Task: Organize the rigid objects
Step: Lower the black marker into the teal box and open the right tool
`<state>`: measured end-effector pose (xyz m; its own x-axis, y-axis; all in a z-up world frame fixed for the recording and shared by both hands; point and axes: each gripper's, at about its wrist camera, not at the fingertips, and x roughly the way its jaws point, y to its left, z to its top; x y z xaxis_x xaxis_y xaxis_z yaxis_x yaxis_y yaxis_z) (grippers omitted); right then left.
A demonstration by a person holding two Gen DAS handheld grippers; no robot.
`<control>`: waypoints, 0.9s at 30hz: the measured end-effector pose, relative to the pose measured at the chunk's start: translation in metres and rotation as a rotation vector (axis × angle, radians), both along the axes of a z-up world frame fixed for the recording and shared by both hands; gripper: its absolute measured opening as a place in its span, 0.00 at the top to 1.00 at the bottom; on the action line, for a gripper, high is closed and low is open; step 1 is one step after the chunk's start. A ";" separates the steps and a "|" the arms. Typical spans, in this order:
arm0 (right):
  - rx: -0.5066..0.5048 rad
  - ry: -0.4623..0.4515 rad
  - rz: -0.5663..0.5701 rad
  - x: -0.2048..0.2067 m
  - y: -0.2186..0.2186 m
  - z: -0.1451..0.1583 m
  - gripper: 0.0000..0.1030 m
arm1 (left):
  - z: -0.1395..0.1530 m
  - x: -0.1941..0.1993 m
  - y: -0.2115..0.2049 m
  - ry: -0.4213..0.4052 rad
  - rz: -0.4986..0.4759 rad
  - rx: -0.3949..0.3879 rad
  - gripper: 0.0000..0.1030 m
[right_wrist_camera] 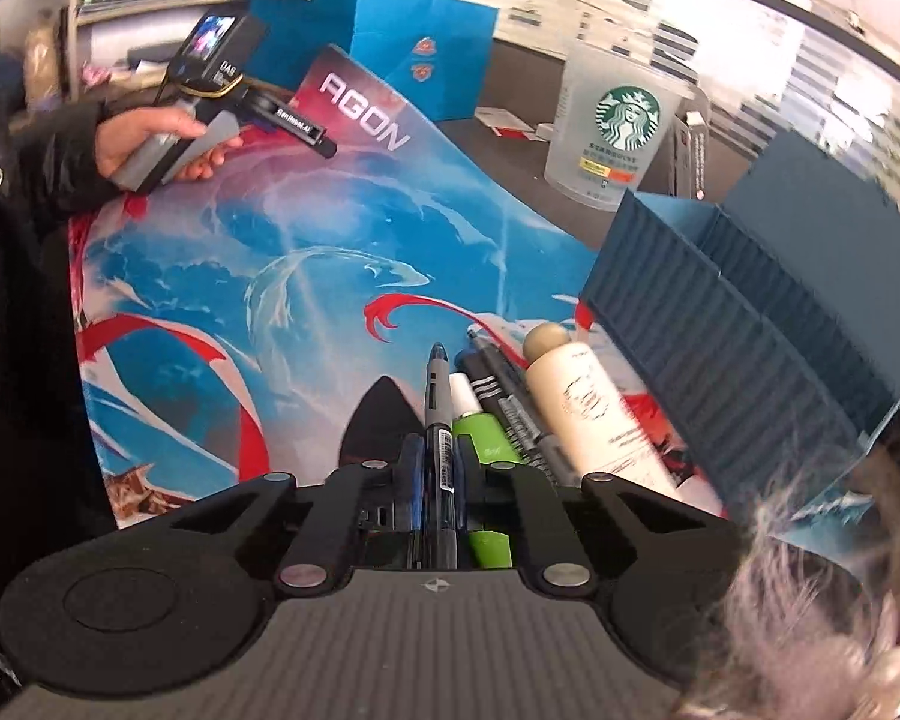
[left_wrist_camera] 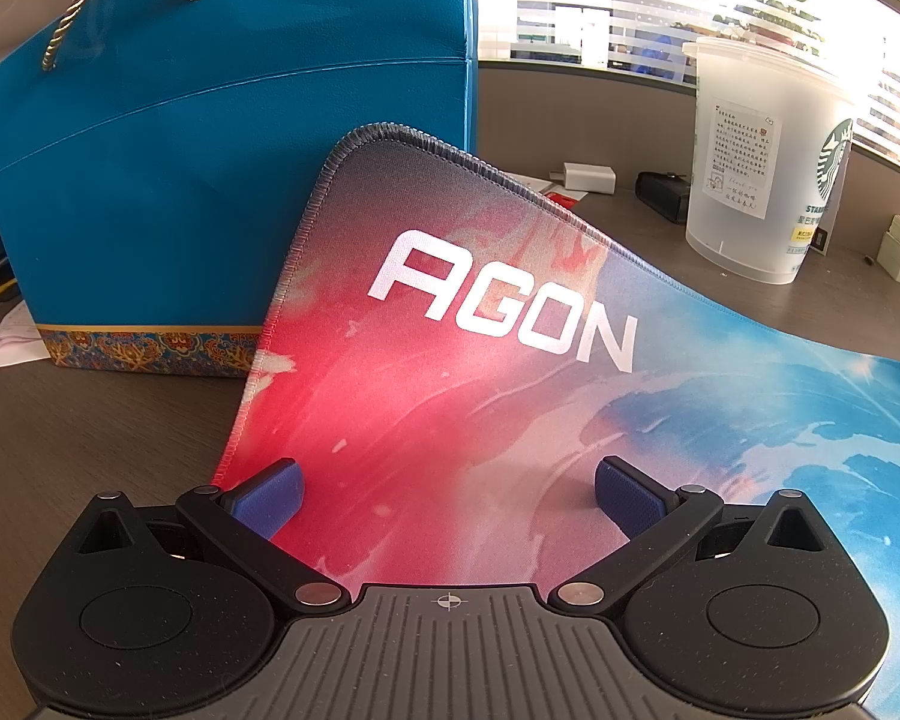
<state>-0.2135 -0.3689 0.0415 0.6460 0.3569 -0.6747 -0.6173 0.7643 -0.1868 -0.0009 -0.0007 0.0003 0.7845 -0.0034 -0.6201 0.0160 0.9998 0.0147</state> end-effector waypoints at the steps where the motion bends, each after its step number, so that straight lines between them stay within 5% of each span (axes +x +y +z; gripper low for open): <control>1: -0.008 -0.001 0.008 0.001 0.000 0.003 0.91 | 0.000 0.000 0.000 0.000 0.000 0.000 0.00; 27: -0.118 -0.097 0.010 0.083 -0.041 0.086 0.91 | 0.000 0.000 0.000 0.000 -0.001 0.000 0.00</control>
